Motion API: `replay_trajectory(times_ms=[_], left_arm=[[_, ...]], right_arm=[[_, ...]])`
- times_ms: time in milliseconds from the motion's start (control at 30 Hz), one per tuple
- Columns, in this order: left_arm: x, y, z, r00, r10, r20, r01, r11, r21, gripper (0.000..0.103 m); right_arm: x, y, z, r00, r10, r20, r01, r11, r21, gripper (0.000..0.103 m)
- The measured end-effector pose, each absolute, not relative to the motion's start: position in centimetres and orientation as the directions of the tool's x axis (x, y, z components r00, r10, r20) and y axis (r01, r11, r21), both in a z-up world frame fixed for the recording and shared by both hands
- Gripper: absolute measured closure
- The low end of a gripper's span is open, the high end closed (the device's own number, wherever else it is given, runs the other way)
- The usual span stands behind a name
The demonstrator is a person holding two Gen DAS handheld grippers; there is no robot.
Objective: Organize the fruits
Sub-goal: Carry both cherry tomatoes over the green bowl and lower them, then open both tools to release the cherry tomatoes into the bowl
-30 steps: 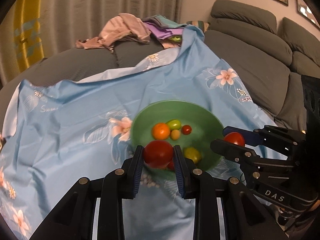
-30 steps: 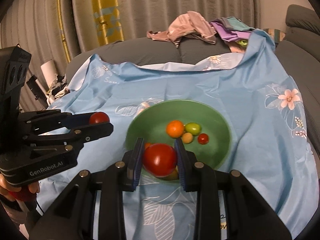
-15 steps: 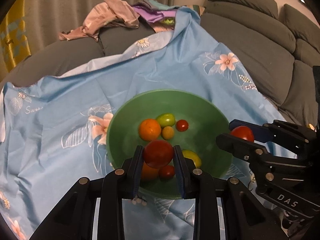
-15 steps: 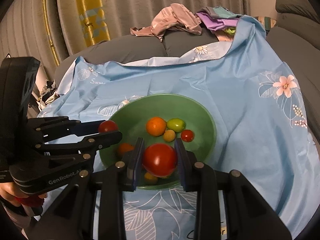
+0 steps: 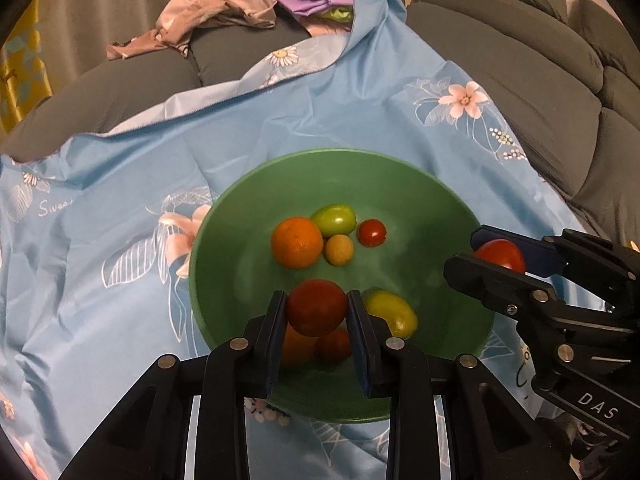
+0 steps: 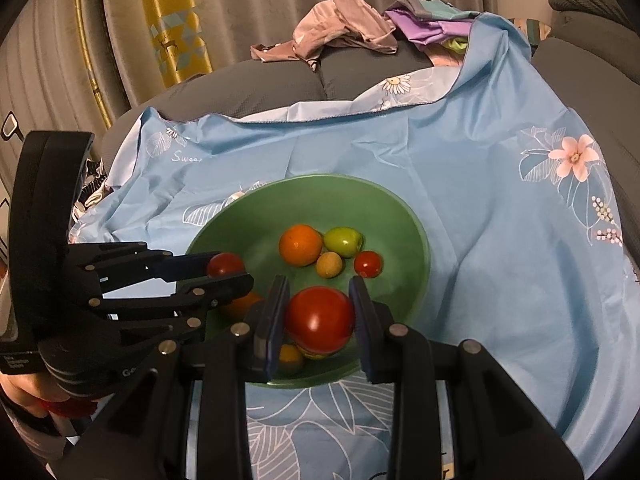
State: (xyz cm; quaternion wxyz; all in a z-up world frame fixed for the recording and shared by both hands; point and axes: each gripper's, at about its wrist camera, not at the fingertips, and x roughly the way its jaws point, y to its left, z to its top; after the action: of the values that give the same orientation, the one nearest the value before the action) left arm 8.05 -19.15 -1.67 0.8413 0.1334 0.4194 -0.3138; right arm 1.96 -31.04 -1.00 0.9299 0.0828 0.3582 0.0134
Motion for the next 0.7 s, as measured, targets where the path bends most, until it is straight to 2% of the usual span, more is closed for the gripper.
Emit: replay_trajectory(times_ms=[700], left_arm=[[8.33,-19.33,-2.35,0.444,-0.398,-0.803,0.637,0.77,-0.029,0.074]], right_arm=[[2.49,-31.27,-1.83,0.724,0.099,-0.683,0.04,0.982,0.184,0.069]])
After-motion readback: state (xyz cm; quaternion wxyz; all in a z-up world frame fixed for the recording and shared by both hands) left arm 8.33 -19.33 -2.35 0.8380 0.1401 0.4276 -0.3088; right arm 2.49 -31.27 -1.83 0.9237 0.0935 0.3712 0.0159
